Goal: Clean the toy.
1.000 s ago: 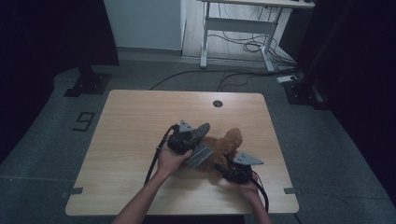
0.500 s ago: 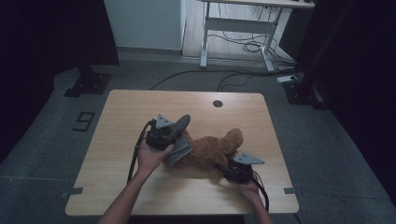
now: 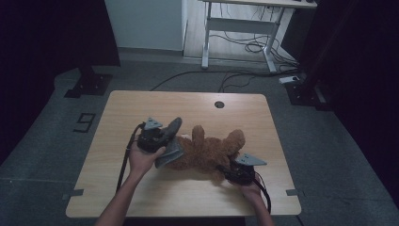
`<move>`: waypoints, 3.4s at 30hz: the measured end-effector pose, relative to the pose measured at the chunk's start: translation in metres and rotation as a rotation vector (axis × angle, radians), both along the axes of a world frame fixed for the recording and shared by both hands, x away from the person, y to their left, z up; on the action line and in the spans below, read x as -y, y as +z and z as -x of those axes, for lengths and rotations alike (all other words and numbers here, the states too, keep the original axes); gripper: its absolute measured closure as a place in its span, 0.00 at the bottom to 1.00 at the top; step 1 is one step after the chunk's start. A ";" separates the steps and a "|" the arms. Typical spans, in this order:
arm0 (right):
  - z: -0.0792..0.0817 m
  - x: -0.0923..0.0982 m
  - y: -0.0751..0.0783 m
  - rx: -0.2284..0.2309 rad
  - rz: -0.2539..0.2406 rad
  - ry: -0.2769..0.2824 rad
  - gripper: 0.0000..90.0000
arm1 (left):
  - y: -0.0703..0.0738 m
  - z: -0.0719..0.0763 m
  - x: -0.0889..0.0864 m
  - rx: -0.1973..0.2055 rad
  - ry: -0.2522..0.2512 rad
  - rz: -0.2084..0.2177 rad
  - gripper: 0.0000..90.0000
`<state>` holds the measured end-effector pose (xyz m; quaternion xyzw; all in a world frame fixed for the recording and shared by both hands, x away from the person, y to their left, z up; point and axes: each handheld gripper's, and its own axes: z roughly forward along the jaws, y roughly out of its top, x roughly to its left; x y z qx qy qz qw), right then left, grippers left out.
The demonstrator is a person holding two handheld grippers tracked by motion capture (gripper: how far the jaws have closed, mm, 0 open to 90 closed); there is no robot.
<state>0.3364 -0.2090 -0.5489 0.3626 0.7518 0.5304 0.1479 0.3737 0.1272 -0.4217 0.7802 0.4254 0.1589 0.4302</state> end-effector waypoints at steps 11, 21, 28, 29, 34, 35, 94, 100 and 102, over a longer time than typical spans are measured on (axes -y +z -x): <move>0.000 0.001 0.000 0.000 0.002 -0.001 0.61 | -0.010 -0.001 0.082 0.000 -0.108 -0.110 0.85; 0.001 -0.002 0.000 0.006 0.008 -0.006 0.61 | -0.021 0.003 0.001 -0.010 -0.001 -0.031 0.86; 0.001 -0.001 0.000 0.002 0.007 -0.004 0.61 | -0.059 0.004 -0.046 -0.125 0.075 -0.041 0.86; 0.000 -0.001 0.000 0.000 0.008 -0.004 0.61 | -0.077 0.005 -0.049 -0.173 0.073 -0.018 0.86; 0.000 -0.001 0.000 -0.004 0.004 -0.005 0.61 | -0.096 0.006 -0.046 -0.214 0.062 0.041 0.86; 0.000 -0.001 0.000 -0.004 0.004 -0.005 0.61 | -0.096 0.006 -0.046 -0.214 0.062 0.041 0.86; -0.027 0.003 0.003 0.093 0.164 -0.028 0.63 | -0.027 -0.042 0.025 -0.100 -0.099 -0.018 0.85; -0.024 0.002 0.004 0.081 0.178 -0.035 0.60 | -0.035 -0.028 0.016 -0.090 -0.103 0.014 0.85; -0.018 0.004 0.006 0.058 0.177 -0.030 0.50 | -0.040 -0.021 0.012 -0.090 -0.105 0.031 0.85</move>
